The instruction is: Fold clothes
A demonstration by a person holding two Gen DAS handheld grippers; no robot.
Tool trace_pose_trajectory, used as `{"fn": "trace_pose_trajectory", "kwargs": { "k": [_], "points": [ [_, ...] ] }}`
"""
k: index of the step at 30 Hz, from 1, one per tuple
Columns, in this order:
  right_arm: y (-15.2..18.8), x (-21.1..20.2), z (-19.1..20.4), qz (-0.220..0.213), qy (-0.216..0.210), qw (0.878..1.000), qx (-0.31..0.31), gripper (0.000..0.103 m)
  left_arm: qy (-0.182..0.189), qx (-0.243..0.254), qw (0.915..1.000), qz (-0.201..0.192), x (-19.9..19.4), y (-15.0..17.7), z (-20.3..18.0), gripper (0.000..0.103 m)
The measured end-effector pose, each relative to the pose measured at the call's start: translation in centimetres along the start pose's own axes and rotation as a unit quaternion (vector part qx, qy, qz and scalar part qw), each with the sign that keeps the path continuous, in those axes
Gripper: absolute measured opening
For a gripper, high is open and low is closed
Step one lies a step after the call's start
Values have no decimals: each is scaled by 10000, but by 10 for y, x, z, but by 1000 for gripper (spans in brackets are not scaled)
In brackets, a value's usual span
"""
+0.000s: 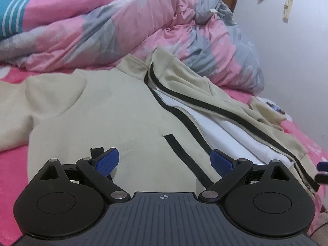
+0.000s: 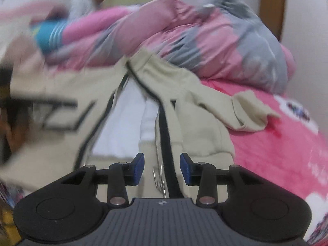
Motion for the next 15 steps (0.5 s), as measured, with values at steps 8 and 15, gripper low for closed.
{"fn": "trace_pose_trajectory", "kwargs": {
  "k": [8,15],
  "points": [
    [18,29,-1,72,186,9971,-734,28,-174,159,9997,-4,-4,-21,-13,95],
    [15,20,-37,-342,-249,9987,295,3,-29,-622,9981,34,26,-62,-12,79]
  ]
}}
Point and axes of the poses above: each gripper's, at about its wrist camera, not at the fingertips, and x roughly the way its jaws point, z to its left, y to its underside, the point moved 3 cm from there along x, roughly the way its jaws point, and after that the axes turned 9 degrees about -y, right-handed, at the moved point
